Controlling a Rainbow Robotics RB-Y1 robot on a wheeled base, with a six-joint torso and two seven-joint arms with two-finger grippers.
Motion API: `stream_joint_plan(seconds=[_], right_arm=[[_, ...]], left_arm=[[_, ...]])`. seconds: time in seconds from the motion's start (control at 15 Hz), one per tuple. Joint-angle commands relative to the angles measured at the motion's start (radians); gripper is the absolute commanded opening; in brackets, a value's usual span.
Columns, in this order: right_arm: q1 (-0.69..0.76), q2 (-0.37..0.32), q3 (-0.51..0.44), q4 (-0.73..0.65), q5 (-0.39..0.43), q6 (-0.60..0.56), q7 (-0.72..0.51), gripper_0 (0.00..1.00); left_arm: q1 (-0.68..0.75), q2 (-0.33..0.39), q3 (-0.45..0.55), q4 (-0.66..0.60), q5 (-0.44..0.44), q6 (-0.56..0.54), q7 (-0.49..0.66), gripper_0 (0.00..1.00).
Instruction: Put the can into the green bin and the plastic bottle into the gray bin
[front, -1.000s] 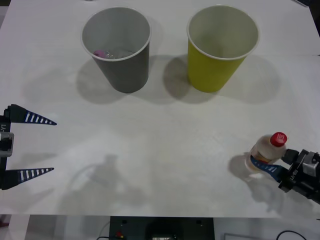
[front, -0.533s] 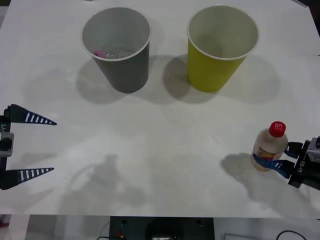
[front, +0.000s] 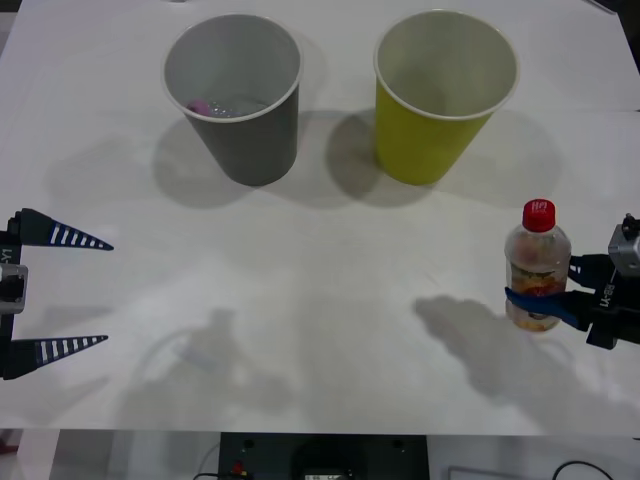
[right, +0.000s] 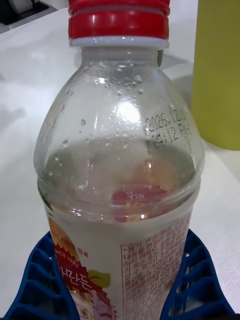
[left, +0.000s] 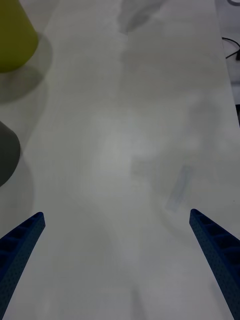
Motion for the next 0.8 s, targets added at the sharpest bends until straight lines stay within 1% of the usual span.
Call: stream_joint_plan(seconds=[0.07,0.27,0.33,0.4,0.67,0.8], right_arm=[[-0.012,-0.07,0.003,-0.081,0.01,0.0,-0.167,0.0],[-0.053,-0.164,0.018,-0.153,0.01,-0.003,-0.348,0.0],[-0.069,-0.184,0.028,-0.167,0.012,-0.003,-0.391,0.0],[-0.095,-0.215,0.037,-0.188,0.012,-0.003,-0.458,0.0],[-0.198,-0.308,0.084,-0.283,0.081,-0.006,-0.714,0.0],[-0.263,-0.354,0.123,-0.309,0.097,-0.006,-0.823,0.0]], left_arm=[[0.0,0.0,0.0,0.0,0.0,0.0,0.0,1.0],[0.0,0.0,0.0,0.0,0.0,0.0,0.0,1.0],[0.0,0.0,0.0,0.0,0.0,0.0,0.0,1.0],[0.0,0.0,0.0,0.0,0.0,0.0,0.0,1.0],[0.0,0.0,0.0,0.0,0.0,0.0,0.0,1.0],[0.0,0.0,0.0,0.0,0.0,0.0,0.0,1.0]])
